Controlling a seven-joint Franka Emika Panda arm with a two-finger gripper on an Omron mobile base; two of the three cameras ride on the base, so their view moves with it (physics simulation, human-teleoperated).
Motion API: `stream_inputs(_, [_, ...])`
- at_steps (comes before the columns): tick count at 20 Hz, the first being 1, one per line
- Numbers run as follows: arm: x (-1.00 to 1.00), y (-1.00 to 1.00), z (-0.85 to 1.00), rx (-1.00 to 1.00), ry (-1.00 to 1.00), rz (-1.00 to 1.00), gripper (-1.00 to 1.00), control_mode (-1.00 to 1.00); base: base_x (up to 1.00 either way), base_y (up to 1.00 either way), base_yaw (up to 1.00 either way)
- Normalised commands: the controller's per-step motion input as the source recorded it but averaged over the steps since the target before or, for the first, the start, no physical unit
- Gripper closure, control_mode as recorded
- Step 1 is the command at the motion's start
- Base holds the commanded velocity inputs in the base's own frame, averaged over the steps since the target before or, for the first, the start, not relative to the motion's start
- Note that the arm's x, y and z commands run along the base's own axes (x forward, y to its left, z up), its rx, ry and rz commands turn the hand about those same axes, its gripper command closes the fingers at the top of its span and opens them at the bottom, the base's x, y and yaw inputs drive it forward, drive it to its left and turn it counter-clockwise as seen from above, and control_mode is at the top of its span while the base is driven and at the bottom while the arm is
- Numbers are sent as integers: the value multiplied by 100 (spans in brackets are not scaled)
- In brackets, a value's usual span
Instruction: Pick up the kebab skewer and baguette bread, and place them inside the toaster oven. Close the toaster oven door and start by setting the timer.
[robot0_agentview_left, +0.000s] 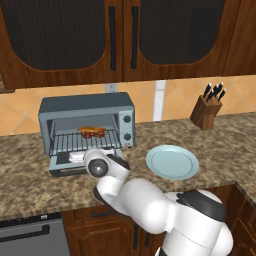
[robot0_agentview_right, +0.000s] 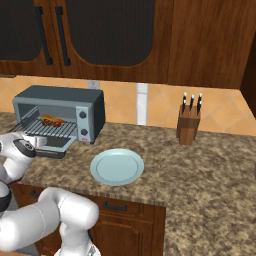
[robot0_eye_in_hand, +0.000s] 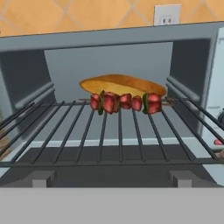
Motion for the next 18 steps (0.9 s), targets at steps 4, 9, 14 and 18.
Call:
stream_inputs(4, [21,11,0,0,0,0,-100,-100,0,0,0])
stream_inputs(9, [19,10,-5,0,0,0,-100,-100,0,0,0])
stream_inputs(14, [5,1,-12,0,0,0,-100,-100,0,0,0])
stream_inputs(18, [0,0,-7,0,0,0,-100,-100,0,0,0])
